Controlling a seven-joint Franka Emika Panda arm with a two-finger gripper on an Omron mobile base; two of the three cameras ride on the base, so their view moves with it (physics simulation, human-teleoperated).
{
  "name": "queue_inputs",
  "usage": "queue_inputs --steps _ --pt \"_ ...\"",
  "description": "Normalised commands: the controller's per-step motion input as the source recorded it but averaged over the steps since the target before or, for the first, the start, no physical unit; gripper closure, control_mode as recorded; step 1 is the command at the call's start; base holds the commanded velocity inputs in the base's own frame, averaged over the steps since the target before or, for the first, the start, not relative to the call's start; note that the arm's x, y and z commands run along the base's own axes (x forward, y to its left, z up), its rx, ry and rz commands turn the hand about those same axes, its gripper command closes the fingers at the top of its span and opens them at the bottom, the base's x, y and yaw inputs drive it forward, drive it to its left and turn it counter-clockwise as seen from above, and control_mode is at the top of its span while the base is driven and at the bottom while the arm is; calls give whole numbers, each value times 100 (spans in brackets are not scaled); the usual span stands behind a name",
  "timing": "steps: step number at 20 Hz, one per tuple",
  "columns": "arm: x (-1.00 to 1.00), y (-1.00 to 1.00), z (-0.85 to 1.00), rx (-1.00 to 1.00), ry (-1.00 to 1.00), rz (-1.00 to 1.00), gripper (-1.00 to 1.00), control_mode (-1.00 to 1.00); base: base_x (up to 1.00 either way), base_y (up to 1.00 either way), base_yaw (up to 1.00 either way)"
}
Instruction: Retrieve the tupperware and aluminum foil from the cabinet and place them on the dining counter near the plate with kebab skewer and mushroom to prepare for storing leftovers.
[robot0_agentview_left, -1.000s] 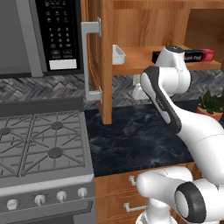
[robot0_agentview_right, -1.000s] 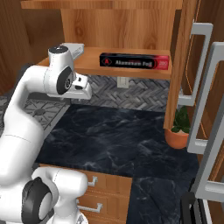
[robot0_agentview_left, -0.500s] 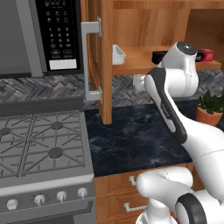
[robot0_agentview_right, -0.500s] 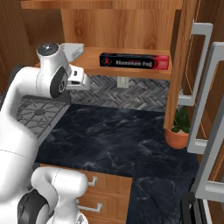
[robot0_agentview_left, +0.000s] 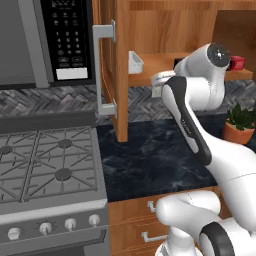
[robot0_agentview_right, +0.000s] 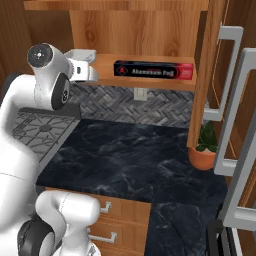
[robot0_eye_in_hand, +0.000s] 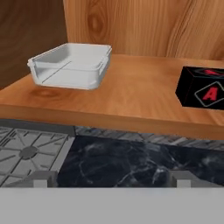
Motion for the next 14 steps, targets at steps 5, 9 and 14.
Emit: queue_inputs --steps 5,9,14 --pt "26 2 48 0 -9 -3 -100 -100 0 0 0" --pt "26 0 26 1 0 -8 -100 -100 0 0 0" --pt "31 7 26 1 0 -6 -100 -100 0 0 0"
